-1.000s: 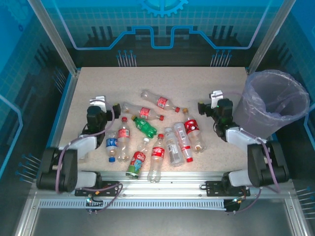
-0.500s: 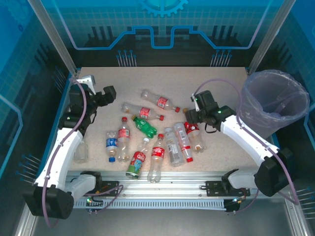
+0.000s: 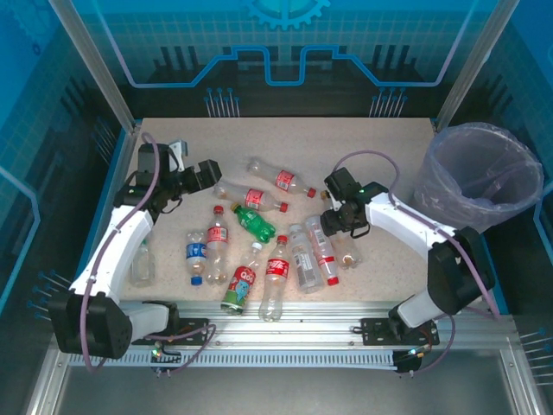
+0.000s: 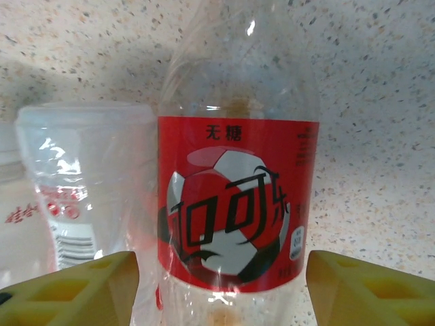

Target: Put the plastic bottles in the bin

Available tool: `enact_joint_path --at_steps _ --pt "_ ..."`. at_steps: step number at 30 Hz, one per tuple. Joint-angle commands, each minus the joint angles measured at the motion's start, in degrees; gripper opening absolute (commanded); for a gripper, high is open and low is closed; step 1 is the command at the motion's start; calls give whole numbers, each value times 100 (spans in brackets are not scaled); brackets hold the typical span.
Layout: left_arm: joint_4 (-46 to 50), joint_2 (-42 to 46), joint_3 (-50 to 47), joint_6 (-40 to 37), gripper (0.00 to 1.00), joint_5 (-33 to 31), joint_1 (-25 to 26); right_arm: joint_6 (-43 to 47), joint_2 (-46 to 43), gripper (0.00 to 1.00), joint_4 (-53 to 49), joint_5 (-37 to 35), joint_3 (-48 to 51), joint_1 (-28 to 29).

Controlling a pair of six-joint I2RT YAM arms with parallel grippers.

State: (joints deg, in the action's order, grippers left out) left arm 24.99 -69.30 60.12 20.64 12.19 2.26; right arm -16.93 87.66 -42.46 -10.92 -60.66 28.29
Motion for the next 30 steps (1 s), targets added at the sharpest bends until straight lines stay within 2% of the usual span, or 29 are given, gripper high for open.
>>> enact_joint_path --at_steps 1,10,19,26,30 --pt "-163 4 -89 52 97 202 36 14 227 67 122 200 -59 -155" --pt "-105 25 -114 -121 97 5 45 87 702 73 505 472 53 -443" --pt "-111 -5 -141 -198 97 -7 46 174 794 66 627 297 -13 -592" --pt "-115 4 -149 -229 97 -33 46 403 107 62 404 108 -365 -588" --pt "-118 2 -149 -236 98 -32 46 678 -442 62 223 328 -760 -590"
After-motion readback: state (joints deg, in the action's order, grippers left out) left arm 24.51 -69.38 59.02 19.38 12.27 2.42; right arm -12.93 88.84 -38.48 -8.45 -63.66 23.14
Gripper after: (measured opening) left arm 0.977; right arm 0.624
